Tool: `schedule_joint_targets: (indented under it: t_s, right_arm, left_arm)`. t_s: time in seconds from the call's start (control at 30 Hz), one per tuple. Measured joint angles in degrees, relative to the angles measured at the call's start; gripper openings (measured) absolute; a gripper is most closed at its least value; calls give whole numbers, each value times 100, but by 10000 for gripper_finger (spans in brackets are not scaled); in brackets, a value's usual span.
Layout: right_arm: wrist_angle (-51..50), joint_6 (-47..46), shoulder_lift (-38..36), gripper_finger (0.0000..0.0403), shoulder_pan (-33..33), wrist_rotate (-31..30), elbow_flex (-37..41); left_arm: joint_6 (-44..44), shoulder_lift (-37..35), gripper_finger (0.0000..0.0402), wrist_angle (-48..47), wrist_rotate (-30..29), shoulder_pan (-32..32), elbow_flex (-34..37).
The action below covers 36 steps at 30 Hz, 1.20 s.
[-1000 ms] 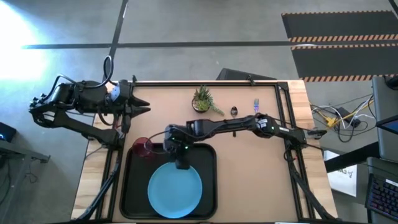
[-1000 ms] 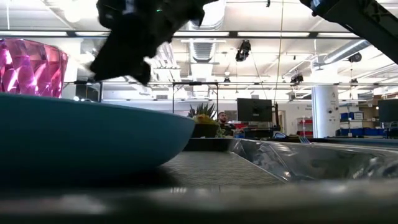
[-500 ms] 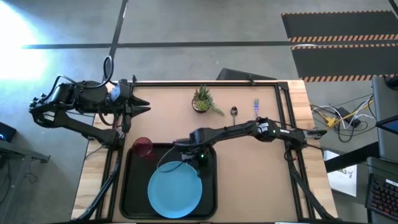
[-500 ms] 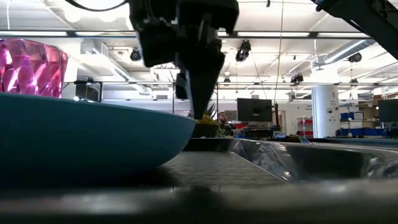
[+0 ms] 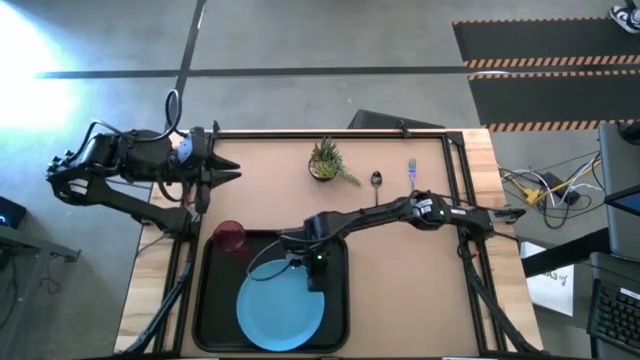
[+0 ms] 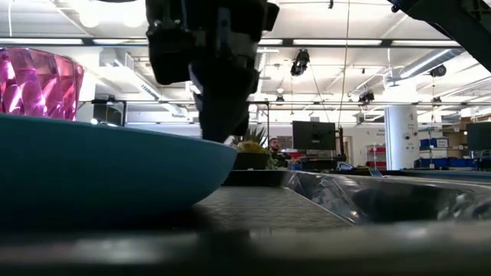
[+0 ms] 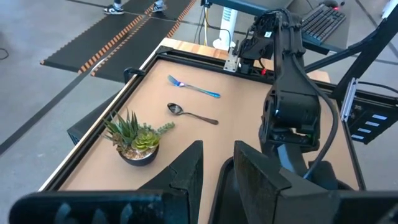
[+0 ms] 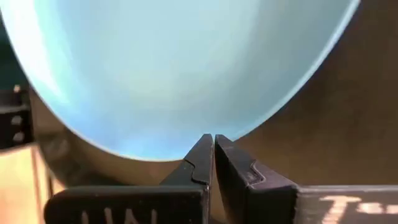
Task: Pick and place plate/cup/fork/spoon on tray
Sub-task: Put the blue plate to the bottom of the purple cup on the black serving tray, then adjust the black serving tray
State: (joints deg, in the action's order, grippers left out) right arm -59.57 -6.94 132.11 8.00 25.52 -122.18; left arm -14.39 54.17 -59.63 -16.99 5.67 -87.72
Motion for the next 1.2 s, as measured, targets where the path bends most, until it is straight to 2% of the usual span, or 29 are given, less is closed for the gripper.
schedule_joint_targets:
  t_s: [0.5, 0.73, 0.87, 1.0, 1.1, 1.2]
  right_arm:
    - [1579, -404, 4, 8, -12, -85, 222]
    - [1833, -405, 13, 8, -96, -164, 198]
    - [1608, -407, 13, 8, -108, -161, 195]
    - [788, -355, 0, 8, -101, -193, 195]
    - [53, -214, -30, 8, -77, -561, 195]
    - [-335, -149, -42, 8, -75, -662, 223]
  left_arm:
    - [87, -284, 73, -10, 0, -1, 0]
    - [81, -337, 73, -9, 0, 0, 0]
    - [79, -343, 73, -9, 1, -1, 0]
    - [86, -332, 73, -9, 0, 0, 0]
    - [118, -297, 73, -7, 0, -2, 0]
    - [125, -277, 73, -8, 0, -2, 0]
